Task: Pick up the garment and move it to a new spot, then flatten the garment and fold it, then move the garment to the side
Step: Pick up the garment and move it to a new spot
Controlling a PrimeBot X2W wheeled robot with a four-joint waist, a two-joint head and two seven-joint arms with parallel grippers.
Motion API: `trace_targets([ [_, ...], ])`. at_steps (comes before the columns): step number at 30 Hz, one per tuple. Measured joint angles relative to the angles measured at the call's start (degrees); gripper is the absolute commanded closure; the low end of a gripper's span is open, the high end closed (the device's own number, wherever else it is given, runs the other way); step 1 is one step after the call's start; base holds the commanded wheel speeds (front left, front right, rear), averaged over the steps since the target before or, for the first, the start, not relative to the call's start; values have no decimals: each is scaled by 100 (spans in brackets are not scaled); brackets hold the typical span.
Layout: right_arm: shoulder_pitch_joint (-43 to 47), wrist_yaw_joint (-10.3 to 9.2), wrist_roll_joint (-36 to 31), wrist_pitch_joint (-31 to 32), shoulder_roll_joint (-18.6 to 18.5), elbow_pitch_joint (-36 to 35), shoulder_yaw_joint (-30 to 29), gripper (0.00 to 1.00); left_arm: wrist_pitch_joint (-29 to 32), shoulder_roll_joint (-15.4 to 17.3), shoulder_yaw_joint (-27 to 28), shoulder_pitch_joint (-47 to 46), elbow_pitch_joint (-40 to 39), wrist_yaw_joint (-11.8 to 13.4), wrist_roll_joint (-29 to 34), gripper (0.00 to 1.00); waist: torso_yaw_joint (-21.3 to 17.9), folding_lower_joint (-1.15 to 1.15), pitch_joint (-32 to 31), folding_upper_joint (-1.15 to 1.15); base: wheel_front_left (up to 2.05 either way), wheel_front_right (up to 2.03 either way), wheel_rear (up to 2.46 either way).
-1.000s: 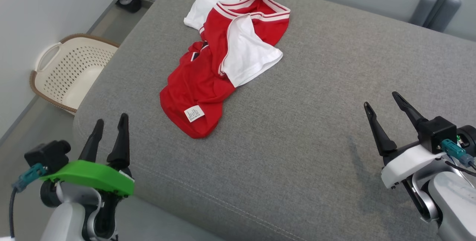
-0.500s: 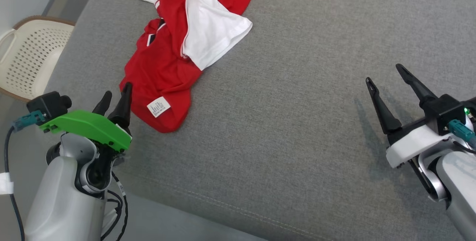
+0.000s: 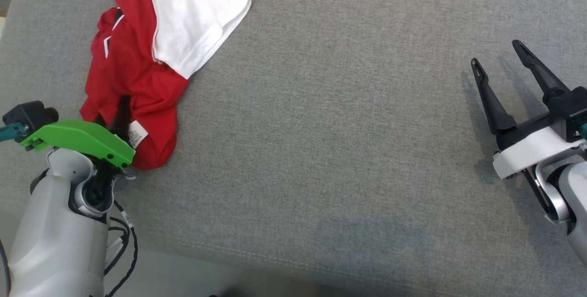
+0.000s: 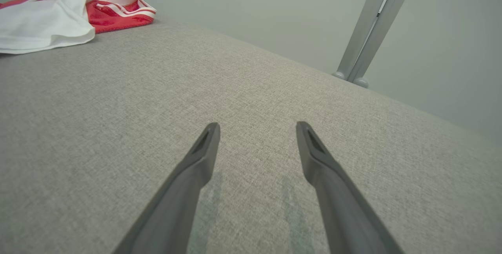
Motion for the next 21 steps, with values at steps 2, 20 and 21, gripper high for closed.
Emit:
trace_targets([
  [2,0,0,1,-9,24,21,-31,0,-16,132,-20,-98,144,-87,18,100,-144,0,61,0,0,0,0],
  [20,52,-43,302,-300,1143,566,66,0,104,-339,-2430,-1063,-1432,-809,1065,100,-536,0,-743,0,0,0,0],
  [21,53,-43,324,-313,1213,590,68,0,183,-385,-2599,-1063,-1488,-809,1070,100,-582,0,-802,0,0,0,0],
])
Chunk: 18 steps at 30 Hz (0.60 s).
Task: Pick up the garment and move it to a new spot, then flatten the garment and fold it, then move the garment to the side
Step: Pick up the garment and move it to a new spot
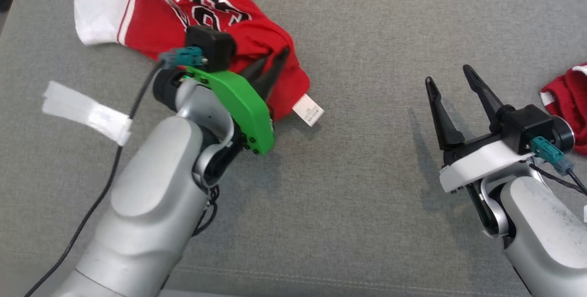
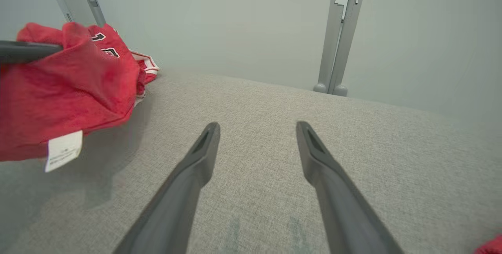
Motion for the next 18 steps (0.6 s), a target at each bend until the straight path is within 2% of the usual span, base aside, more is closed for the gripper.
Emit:
trace_targets([
  [6,164,-1,59,-33,236,123,-174,0,494,-102,-1406,-2,-666,1,-158,100,-385,0,-291,0,0,0,0],
  [7,263,-2,96,-33,280,171,-249,0,612,-126,-1829,-7,-914,1,-309,100,-530,0,-382,0,0,0,0],
  [10,402,-7,97,-34,388,241,-356,0,757,-125,-2283,-19,-1349,1,-567,100,-754,0,-508,0,0,0,0],
  [14,507,-7,97,-34,521,248,-436,0,783,-115,-2395,-59,-1861,1,-1010,100,-1068,0,-653,0,0,0,0],
  [18,543,-7,97,-34,617,252,-437,0,745,-77,-2042,-79,-2187,1,-1452,100,-1392,0,-761,0,0,0,0],
])
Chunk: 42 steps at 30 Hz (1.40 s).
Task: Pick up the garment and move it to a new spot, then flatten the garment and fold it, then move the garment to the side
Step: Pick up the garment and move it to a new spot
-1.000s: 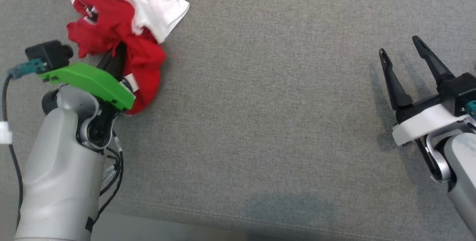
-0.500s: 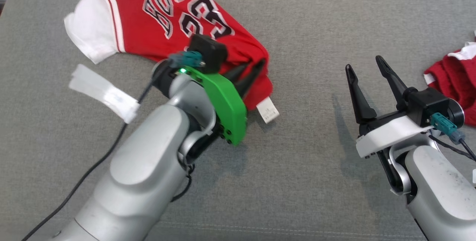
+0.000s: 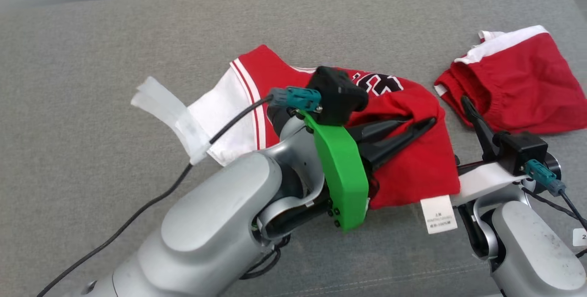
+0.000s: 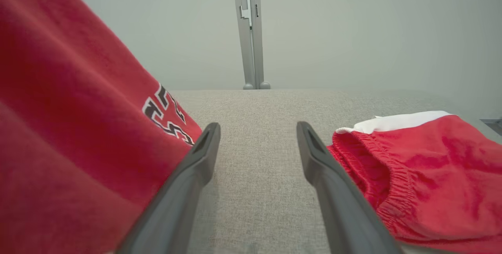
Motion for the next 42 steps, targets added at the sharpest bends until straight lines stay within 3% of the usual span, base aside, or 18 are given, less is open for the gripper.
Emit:
trace_targets([
  [4,155,0,0,0,-63,12,-199,0,-18,9,256,-30,97,51,19,100,-209,0,-65,0,0,0,0],
  [8,344,-2,-3,0,-142,31,-313,0,65,125,606,-88,546,407,324,100,-289,0,-147,0,0,0,0],
  [15,392,8,-81,0,-300,35,-321,0,143,1358,1160,525,1321,1033,492,100,-46,0,-114,0,0,0,0],
  [19,408,10,-132,0,-428,36,-355,0,53,1563,1523,976,1579,1283,327,100,149,0,-60,0,0,0,0],
  [23,422,79,-234,0,-479,36,-303,0,-178,1746,1908,1205,1937,1357,286,100,359,0,-2,0,0,0,0],
  [32,434,444,-447,0,-544,56,301,0,-515,1437,2087,1602,2471,1370,-36,100,823,0,112,0,0,0,0],
  [40,433,823,-558,143,-333,236,903,0,-884,1459,2295,1617,2850,1371,68,100,1108,0,202,0,0,0,0],
  [41,433,843,-577,165,-301,274,946,0,-914,1450,2320,1629,2864,1371,52,87,1124,0,213,0,0,0,0],
  [42,433,857,-577,190,-261,302,964,0,-926,1402,2350,1629,2865,1371,12,64,1139,0,223,0,0,0,0],
])
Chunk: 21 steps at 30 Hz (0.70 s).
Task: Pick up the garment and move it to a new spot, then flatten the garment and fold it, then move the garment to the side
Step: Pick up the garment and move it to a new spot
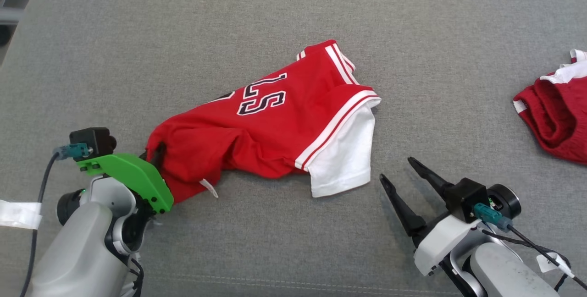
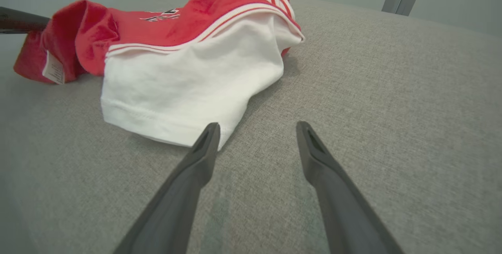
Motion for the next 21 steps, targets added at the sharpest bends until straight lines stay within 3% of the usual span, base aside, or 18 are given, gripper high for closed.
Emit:
trace_targets([
  [2,-11,19,0,55,57,70,53,0,-53,-102,-40,-1,-2,1,10,0,29,0,23,0,0,0,0],
  [15,-314,93,55,229,444,652,51,0,-907,-85,122,-3,-69,49,354,0,164,0,117,0,0,0,0],
  [21,-464,92,219,326,494,965,-89,0,-1230,-455,164,73,-397,47,268,0,315,0,145,0,0,0,0],
])
